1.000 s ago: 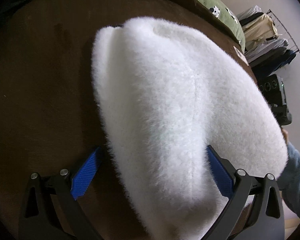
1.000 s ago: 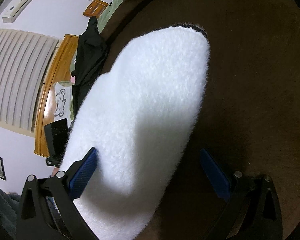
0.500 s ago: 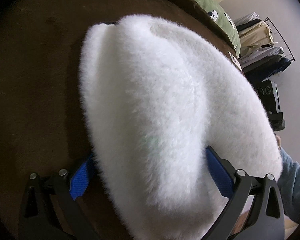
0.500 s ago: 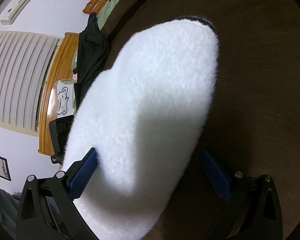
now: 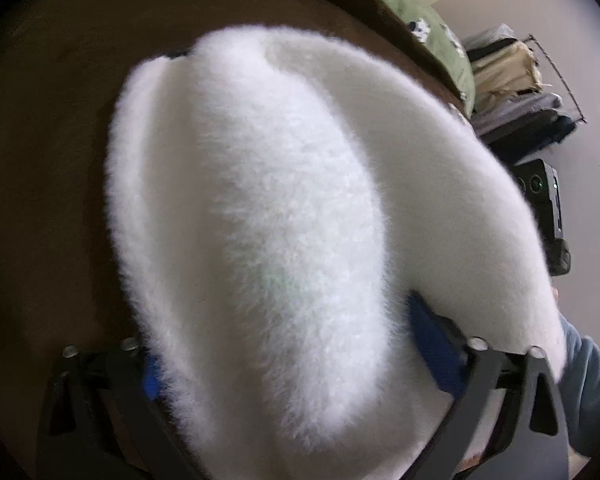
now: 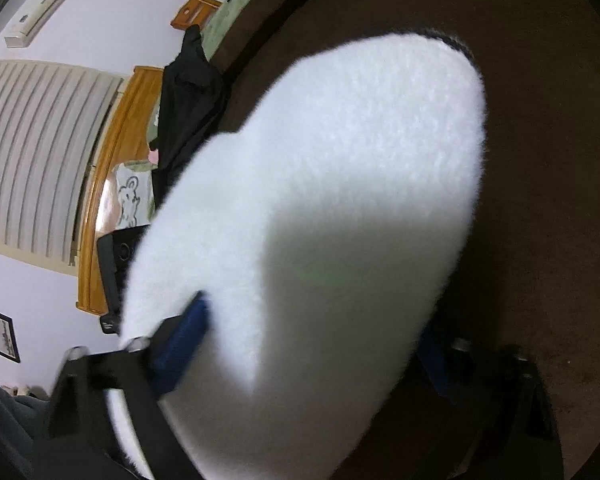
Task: Fold large clothes
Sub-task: 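Slide both tools under the white cardigan bundle from its sides, then close both tools on the bundle and lift it off the bed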
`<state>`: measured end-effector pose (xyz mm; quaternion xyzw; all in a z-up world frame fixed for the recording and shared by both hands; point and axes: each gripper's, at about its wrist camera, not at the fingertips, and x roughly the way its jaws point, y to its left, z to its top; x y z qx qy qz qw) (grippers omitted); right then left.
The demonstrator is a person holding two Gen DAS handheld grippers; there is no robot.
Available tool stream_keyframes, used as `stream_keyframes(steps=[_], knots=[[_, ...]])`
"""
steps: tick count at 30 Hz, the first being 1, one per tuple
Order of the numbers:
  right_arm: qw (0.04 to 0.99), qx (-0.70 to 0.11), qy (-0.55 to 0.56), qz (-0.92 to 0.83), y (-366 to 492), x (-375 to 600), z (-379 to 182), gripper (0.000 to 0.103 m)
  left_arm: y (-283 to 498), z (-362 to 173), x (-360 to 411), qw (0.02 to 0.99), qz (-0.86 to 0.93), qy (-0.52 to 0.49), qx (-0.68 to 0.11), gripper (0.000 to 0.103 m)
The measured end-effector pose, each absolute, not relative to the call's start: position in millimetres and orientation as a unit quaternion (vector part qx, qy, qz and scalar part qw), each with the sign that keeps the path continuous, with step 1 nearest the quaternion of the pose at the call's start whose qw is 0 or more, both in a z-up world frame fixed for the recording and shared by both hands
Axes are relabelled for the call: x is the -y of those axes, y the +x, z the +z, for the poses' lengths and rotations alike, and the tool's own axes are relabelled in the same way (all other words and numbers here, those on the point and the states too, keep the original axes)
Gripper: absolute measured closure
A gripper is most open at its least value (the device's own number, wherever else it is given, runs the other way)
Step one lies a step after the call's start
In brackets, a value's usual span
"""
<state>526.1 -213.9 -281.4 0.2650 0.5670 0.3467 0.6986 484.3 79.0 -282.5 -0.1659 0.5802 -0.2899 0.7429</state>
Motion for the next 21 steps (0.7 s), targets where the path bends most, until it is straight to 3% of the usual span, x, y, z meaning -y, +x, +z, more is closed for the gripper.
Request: stream_keyframes(steps=[4, 13, 21], knots=[[0.705, -0.565, 0.259, 0.342, 525, 217, -279, 0.037, 483, -280, -84, 0.745, -0.296, -0.178, -0.570, 0.042], [0.710, -0.559, 0.250, 0.348, 525, 218, -272, 0.048, 480, -273, -88, 0.759, -0.297, -0.189, -0.548, 0.057], [0.719, -0.536, 0.254, 0.363, 522, 219, -253, 0.057, 474, -255, -88, 0.782, -0.282, -0.186, -0.523, 0.063]])
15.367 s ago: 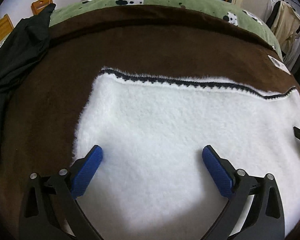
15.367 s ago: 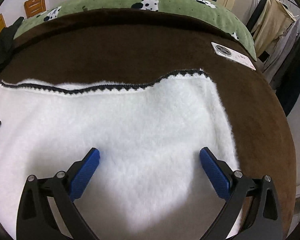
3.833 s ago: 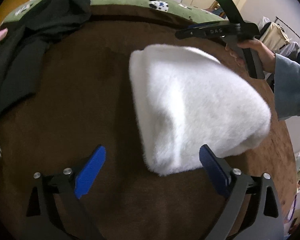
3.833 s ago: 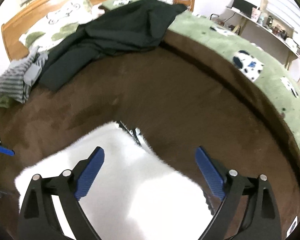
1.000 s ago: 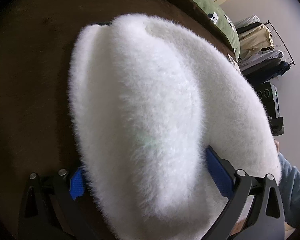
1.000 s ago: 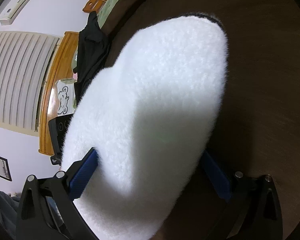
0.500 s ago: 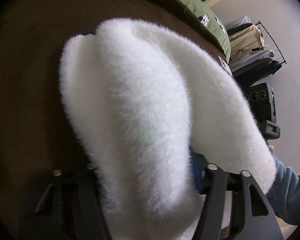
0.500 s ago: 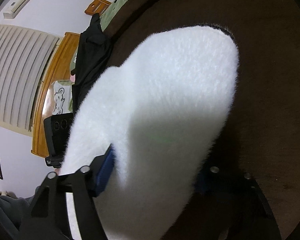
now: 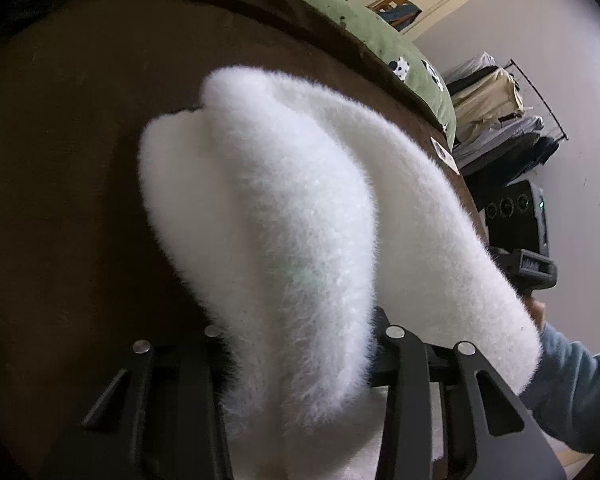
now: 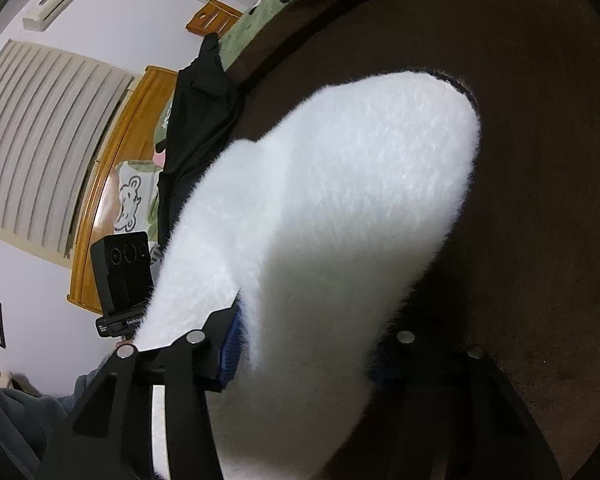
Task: Fold large clothes
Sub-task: 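Close both tools on the bundle and lift it off the bed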
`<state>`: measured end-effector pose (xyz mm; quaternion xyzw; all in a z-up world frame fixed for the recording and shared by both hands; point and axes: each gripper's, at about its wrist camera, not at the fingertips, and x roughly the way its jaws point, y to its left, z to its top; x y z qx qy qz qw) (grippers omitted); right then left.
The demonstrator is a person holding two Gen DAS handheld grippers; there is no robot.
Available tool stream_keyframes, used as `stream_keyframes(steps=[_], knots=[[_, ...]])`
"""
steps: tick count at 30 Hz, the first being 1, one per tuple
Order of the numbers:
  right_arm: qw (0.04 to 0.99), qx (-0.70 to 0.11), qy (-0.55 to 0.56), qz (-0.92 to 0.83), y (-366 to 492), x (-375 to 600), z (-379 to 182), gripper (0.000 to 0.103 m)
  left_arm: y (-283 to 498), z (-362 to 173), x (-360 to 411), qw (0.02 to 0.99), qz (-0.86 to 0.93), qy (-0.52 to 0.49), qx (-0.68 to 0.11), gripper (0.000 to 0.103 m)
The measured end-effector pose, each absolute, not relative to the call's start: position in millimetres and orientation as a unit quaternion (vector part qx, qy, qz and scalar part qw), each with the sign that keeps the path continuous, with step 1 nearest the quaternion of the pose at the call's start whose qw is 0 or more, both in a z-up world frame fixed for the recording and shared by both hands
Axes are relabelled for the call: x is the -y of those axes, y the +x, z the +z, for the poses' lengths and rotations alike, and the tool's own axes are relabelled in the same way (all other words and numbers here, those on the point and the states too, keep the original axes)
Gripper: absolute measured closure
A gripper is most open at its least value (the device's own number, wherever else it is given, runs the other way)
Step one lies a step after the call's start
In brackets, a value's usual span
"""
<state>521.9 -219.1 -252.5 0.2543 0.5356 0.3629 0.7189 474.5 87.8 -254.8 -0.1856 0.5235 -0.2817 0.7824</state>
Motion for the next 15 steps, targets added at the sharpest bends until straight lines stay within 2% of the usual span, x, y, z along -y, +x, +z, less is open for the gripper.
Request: stream_keyframes(steps=[8, 15], knots=[[0.736, -0.503, 0.227, 0.392, 518, 206, -206, 0.062, 468, -224, -97, 0.800, -0.271, -0.169, -0.507, 0.066], [0.741, -0.486, 0.208, 0.413, 513, 199, -154, 0.064, 461, -169, -109, 0.825, -0.260, -0.162, -0.476, 0.068]])
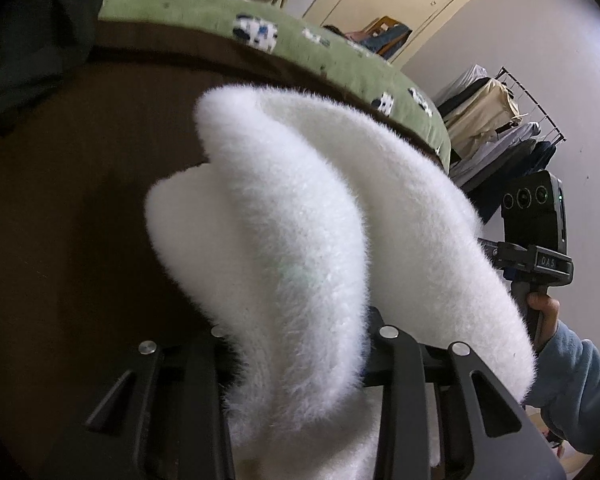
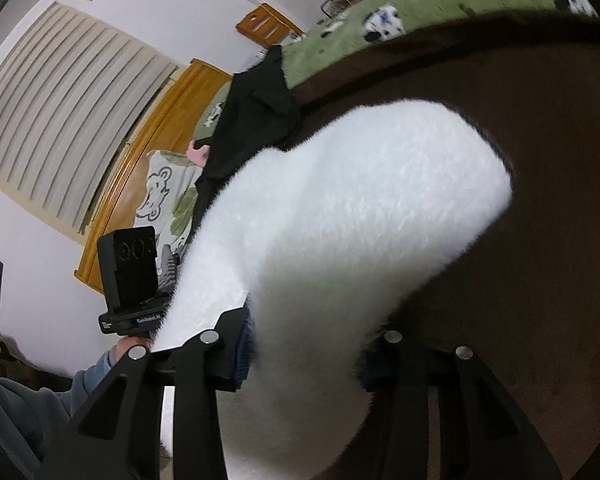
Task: Fold large clothes
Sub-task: 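Close both tools on the bundle and lift it off the bed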
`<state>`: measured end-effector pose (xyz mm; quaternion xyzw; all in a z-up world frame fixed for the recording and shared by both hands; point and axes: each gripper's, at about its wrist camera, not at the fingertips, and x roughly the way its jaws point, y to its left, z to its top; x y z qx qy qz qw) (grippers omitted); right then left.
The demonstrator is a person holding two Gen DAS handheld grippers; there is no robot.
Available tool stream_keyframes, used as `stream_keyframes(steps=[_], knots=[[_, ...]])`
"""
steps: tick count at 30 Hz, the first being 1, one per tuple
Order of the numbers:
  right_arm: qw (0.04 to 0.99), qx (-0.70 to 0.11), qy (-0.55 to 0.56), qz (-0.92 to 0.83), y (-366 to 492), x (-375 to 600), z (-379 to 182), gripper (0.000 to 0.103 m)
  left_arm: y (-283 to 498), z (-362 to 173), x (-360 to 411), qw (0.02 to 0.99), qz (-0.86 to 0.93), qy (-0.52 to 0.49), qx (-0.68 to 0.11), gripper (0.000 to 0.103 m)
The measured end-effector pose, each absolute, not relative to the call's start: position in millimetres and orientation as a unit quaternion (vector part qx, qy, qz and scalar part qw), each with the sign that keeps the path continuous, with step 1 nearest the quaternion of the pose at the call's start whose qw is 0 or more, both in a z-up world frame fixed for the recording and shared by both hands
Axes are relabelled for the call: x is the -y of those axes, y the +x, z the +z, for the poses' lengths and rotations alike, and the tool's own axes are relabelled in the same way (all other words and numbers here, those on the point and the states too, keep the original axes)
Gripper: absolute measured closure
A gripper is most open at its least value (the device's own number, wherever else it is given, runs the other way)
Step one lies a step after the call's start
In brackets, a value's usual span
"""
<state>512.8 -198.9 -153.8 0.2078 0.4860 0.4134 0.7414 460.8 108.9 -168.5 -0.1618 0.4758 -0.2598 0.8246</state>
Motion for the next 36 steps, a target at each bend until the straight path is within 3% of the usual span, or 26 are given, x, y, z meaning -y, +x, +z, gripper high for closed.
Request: stream_keyframes(steps=[9, 14, 28, 36], knots=[[0.750, -0.466, 0.204, 0.423, 499, 196, -90, 0.070, 443, -101, -122, 0.845, -0.245, -0.142, -0.454, 0.068], [0.743, -0.476, 0.205, 0.424, 496, 196, -82, 0.070, 435, -86, -126, 0.844, -0.245, -0.147, -0.454, 0.067], [0.737, -0.543, 0.183, 0.358, 476, 235, -160, 0.069, 435, -154, -82, 0.808, -0.280, -0.116, -0.506, 0.067], [0.742, -0.569, 0.179, 0.307, 458, 271, -214, 0.063, 444, -193, -38, 0.786, -0.317, -0.080, -0.525, 0.067]])
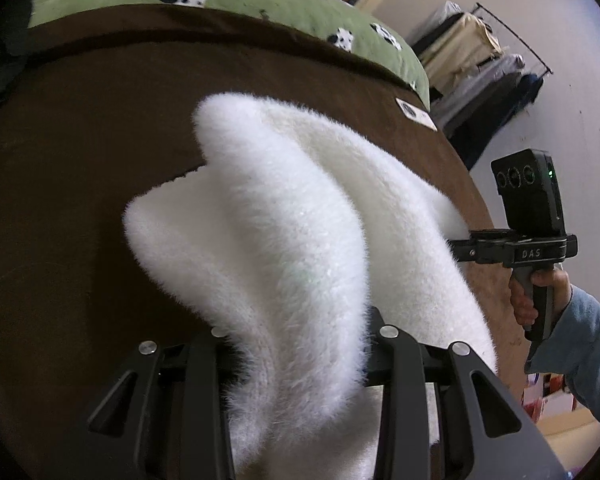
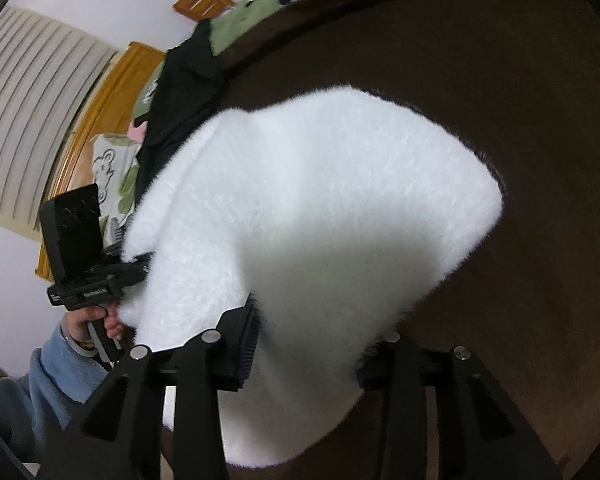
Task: Fold large clothes
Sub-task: 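Close both tools on the bundle and lift it off the bed, then carry the lifted bundle with both tools over the striped grey shirt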
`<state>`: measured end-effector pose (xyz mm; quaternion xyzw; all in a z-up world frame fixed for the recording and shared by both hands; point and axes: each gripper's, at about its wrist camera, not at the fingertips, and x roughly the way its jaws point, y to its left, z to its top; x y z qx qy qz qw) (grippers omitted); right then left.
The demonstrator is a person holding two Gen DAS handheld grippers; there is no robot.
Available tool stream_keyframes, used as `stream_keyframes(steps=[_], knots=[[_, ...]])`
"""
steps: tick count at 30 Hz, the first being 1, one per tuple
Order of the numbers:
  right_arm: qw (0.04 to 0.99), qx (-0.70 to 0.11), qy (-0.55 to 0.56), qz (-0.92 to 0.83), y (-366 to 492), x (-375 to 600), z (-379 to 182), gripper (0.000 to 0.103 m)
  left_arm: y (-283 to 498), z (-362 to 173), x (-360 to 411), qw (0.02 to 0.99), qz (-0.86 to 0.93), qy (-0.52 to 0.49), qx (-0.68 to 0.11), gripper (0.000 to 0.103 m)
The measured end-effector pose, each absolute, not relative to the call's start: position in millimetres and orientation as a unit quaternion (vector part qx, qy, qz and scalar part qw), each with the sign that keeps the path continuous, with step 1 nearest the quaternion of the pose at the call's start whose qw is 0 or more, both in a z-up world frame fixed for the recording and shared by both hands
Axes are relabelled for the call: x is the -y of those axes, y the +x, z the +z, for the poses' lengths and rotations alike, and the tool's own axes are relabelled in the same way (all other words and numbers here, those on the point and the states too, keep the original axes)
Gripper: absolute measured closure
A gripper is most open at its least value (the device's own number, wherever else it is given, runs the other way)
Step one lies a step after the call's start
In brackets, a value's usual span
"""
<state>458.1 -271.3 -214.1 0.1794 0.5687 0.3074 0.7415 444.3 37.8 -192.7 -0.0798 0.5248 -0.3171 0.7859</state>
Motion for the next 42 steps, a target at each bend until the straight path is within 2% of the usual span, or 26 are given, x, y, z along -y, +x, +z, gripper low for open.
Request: stream_keyframes(steps=[4, 10, 12, 15, 17, 19, 27, 35, 42], knots=[[0.751, -0.557, 0.178, 0.306, 456, 273, -218, 0.061, 452, -200, -35, 0.780, -0.326, -0.071, -0.530, 0.067], [0.764, -0.552, 0.175, 0.284, 454, 274, -225, 0.046, 462, -207, -29, 0.769, -0.334, -0.049, -0.542, 0.063], [0.774, -0.546, 0.174, 0.271, 453, 275, -226, 0.028, 464, -208, -26, 0.767, -0.332, -0.042, -0.547, 0.058], [0.783, -0.542, 0.167, 0.256, 452, 274, -228, 0.014, 470, -217, -26, 0.757, -0.328, -0.034, -0.564, 0.044], [0.783, -0.542, 0.174, 0.248, 453, 273, -231, 0.010, 472, -223, -28, 0.752, -0.326, -0.031, -0.571, 0.039], [0.779, -0.545, 0.191, 0.243, 454, 275, -235, 0.008, 475, -227, -31, 0.749, -0.326, -0.034, -0.576, 0.031], [0.750, -0.557, 0.272, 0.230, 445, 289, -254, 0.006, 488, -249, -44, 0.711, -0.350, -0.053, -0.607, 0.019], [0.708, -0.570, 0.332, 0.253, 452, 289, -272, 0.006, 493, -280, -35, 0.661, -0.400, -0.097, -0.628, 0.019], [0.683, -0.571, 0.365, 0.274, 461, 285, -284, 0.005, 495, -297, -18, 0.650, -0.424, -0.128, -0.618, 0.012]])
